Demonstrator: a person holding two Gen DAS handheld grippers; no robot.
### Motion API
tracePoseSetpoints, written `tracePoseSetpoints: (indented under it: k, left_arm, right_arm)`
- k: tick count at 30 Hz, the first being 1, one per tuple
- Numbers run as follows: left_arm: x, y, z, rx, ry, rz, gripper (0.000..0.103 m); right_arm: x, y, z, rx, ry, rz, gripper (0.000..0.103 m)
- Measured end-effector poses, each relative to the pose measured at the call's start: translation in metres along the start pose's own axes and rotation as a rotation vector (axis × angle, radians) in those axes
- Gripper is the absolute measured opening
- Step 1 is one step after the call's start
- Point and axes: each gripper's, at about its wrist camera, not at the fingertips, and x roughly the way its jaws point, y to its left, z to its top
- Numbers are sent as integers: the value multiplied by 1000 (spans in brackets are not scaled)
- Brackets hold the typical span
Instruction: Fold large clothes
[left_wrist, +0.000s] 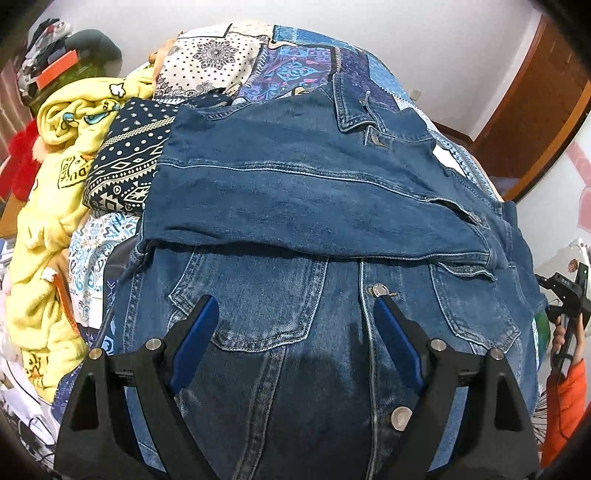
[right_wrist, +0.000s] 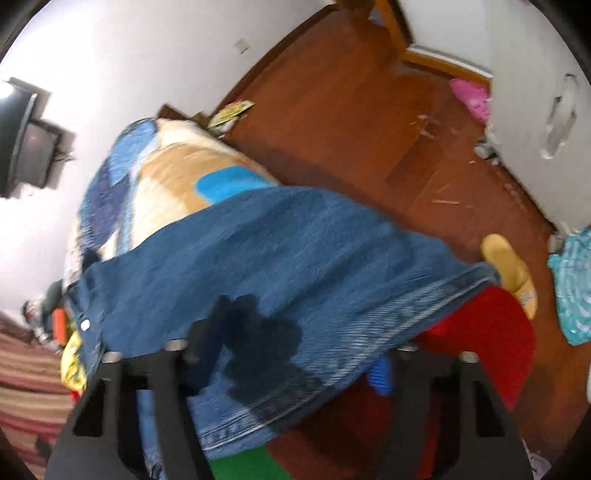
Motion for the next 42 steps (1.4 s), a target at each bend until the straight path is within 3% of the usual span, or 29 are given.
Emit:
tracePoseSetpoints:
  k: [2,5,13,17,22,28,32,36,42]
  left_arm:
    - [-1,-2,0,3,-3,-3,85]
    - [-3,-4,-1,18,-9,-7,85]
    - [-8,-1,-4,38,-25,-16,85]
    - [-15,5,-7,31,-46,-31,86]
    - [-23,15,-8,-19,-75,-73,86]
    - [-31,23,-9,2,-84,-87,86]
    - [-37,32,-13,11,-86,-84,86]
    - [-40,46,-19,-10,-87,-76,86]
    - [-38,61,-23,-48,-72,-55,86]
  right_arm:
    - [-4,-2,2,24,-8,-26,25]
    - [-22,3,4,26,-42,-29,17]
    - [-93,71,4,-161,-217,29,10]
    - [-132,139,-3,-303,-293,124,10]
    - [-145,221,-28,-451,-320,237,10]
    - [-102,299,-76,-598,-236,313,10]
    - [-49,331,-110,-652,-103,331,10]
    - [16,338,-152,-681,86,295,10]
    - [70,323,-193,-735,251,177,11]
